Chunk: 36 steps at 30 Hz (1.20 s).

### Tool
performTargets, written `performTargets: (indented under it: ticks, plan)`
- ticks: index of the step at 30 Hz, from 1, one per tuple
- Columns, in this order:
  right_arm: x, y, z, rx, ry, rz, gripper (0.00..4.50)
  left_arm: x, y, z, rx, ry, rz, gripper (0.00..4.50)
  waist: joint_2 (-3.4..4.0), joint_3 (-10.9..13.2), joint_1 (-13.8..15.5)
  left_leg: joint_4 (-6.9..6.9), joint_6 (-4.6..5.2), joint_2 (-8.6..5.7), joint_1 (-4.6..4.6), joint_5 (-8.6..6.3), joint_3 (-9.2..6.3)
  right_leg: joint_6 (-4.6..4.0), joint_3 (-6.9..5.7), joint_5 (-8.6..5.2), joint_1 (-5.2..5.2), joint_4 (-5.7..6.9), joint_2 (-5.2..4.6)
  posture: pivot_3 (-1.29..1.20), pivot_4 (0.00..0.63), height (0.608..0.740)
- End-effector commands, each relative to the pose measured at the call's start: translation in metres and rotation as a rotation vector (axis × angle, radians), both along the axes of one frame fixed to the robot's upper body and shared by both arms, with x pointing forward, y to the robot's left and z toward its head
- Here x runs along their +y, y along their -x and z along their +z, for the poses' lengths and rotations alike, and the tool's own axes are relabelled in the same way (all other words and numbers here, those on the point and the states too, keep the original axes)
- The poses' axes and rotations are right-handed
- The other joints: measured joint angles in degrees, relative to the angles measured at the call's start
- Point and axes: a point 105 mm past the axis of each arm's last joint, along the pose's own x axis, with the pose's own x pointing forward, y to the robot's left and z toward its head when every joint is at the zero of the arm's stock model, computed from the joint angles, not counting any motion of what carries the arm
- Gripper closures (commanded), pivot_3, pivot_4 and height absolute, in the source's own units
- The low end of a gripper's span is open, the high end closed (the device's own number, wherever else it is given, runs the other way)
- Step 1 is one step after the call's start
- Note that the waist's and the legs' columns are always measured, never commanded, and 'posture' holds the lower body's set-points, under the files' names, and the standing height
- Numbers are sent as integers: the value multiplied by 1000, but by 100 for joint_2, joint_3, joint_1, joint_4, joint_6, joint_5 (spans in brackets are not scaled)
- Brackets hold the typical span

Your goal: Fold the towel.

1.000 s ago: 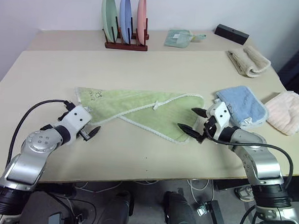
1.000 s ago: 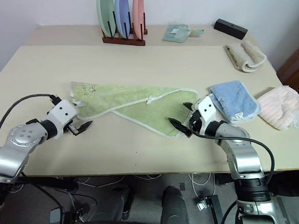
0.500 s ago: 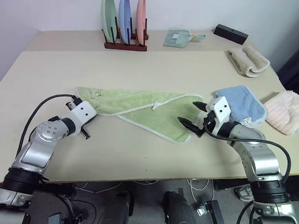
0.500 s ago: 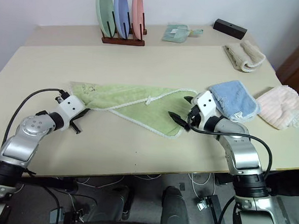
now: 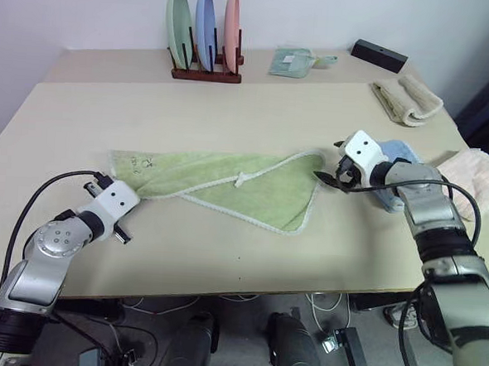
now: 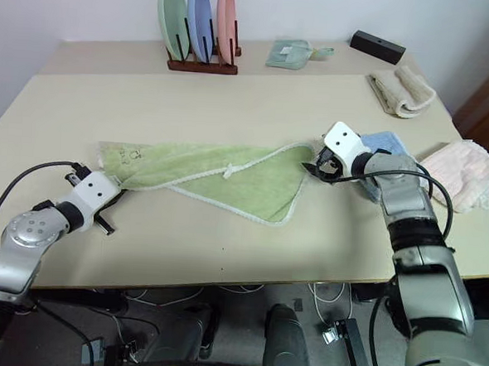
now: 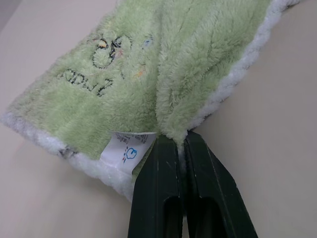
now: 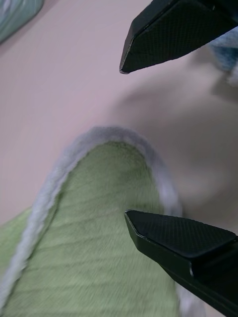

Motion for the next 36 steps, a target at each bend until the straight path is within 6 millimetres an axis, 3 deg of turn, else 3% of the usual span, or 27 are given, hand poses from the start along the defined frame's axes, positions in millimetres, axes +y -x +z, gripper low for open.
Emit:
performTargets:
  ticks: [1, 5, 8, 15, 21, 25, 28, 32, 33, 36]
  plan:
    - [12, -14, 12, -35, 9, 42, 0, 3, 0, 12, -40, -16, 7, 4463, 0, 0, -19, 1, 0, -1, 0, 0, 2, 0, 1, 0, 0, 0, 0, 0, 150, 737]
    - [27, -23, 14, -29, 12, 68, 0, 3, 2, 7, -23, -17, 2, 4463, 1, 1, -68, -5, 0, 0, 1, 0, 0, -1, 1, 1, -4, 3, 1, 0, 150, 737]
    - [37, -29, 19, -21, -33, 61, 856, 3, 5, 3, -8, -30, -6, 4500, 2, 0, -121, -6, -1, 0, 1, 0, -3, -1, 2, 1, -4, 5, 1, 0, 150, 737]
    - [40, -28, 16, -5, -34, 86, 4342, 0, 9, 2, 2, -21, -8, 4500, 4, 1, -140, -7, -1, -3, 1, 0, -8, -2, 1, 1, -4, 9, 0, 0, 150, 737]
    - [32, -26, 22, -55, -9, 91, 4428, 5, 6, 10, -16, 33, 21, 4500, 4, 1, -146, -9, -1, -3, 1, 0, -8, -2, 1, 1, -7, 10, 0, 0, 150, 737]
    - [28, -28, 42, -139, -4, 83, 4428, 10, -4, 31, -72, 86, 44, 4500, 4, 1, -140, -7, -1, -3, 1, 0, -8, -2, 1, 1, -7, 11, 0, 0, 150, 737]
    - [23, -34, 81, -291, 38, 50, 4428, 11, -24, 68, -194, 167, 62, 4500, 6, 4, -129, -6, -1, -4, 0, 1, -9, -1, 1, 1, -8, 12, 0, 0, 150, 737]
    - [17, -39, 143, -505, 44, -40, 4428, 25, -65, 149, -471, 238, 158, 4500, 0, 9, -127, 6, -12, -11, -9, 7, -14, -3, -1, 3, -15, 23, 0, 0, 150, 737]
    - [16, -39, 156, -546, 37, -55, 4428, 28, -70, 164, -519, 254, 173, 4500, 0, 9, -138, 4, -14, -11, -9, 8, -14, -2, -1, 3, -16, 22, 0, 0, 150, 737]
    - [20, -28, 214, -722, 1, -47, 4428, 43, -73, 235, -733, 346, 217, 4500, -2, 9, -163, -10, -41, -11, -9, 23, -7, -2, -1, 3, -24, 13, -1, 0, 150, 737]
